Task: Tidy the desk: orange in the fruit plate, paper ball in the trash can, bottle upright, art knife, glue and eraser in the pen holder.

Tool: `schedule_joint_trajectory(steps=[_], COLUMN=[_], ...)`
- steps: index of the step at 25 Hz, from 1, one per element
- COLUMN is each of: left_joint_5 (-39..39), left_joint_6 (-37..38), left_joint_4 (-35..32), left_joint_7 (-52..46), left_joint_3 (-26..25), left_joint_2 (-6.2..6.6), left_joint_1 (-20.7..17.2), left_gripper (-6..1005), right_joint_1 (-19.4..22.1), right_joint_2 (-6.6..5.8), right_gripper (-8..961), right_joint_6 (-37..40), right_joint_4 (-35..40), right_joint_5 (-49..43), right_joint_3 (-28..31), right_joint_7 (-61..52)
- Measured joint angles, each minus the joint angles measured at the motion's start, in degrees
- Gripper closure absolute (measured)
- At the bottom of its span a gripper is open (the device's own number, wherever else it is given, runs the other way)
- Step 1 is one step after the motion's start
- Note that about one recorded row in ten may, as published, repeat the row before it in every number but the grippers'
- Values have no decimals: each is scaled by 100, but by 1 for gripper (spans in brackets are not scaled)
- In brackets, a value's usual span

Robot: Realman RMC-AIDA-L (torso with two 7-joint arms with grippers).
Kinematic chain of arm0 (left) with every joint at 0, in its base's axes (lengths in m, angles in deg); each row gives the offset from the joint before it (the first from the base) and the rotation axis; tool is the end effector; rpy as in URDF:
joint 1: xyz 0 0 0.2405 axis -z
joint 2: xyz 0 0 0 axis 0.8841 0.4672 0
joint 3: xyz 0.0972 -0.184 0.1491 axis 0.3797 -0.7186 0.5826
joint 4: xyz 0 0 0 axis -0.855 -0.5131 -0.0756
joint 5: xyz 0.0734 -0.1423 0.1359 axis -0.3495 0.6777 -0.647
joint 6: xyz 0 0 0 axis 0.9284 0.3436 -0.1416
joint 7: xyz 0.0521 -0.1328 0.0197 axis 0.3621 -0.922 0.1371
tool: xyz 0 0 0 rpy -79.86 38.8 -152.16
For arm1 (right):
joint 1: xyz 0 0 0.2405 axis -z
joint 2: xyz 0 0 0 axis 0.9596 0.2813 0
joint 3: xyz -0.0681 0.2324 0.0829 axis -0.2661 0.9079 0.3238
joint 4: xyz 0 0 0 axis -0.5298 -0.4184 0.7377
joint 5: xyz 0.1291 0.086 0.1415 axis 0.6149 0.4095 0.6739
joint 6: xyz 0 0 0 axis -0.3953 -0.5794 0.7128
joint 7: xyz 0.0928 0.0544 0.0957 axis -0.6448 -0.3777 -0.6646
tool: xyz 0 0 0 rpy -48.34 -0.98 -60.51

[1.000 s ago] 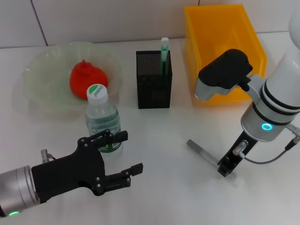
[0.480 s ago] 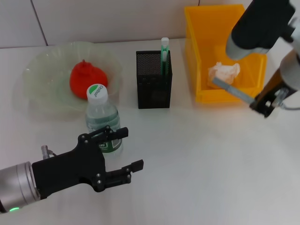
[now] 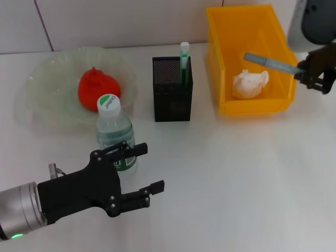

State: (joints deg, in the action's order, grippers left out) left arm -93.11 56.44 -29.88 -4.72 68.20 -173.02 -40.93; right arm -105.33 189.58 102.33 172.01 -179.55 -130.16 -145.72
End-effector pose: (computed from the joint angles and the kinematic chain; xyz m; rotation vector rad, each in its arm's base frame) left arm -0.2538 0.2646 -0.0554 -2.7054 -0.1844 -1.0244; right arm 0.1384 0.3440 0.0918 -2.3644 0.1671 -0.7646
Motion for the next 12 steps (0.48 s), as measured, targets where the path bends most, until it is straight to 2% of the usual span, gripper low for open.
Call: schedule_joint_trajectory(steps=[6, 12], left_joint_5=[14, 109], left_joint_6=[37, 44], left_joint_4=[27, 49], left_joint_7=[5, -6], left_joint_3=[-37, -12], left_joint_2=[-20, -43], left_joint_1=[-11, 8], left_gripper=[204, 204], right_joint_1=[309, 644], right_joint_2=[43, 70], right_gripper=[814, 817], right_joint_6=[-767, -1695], right_joint_4=[446, 435], right_joint_5=[-5, -3], right_joint_3=[178, -205], right_joint_7=[1418, 2805])
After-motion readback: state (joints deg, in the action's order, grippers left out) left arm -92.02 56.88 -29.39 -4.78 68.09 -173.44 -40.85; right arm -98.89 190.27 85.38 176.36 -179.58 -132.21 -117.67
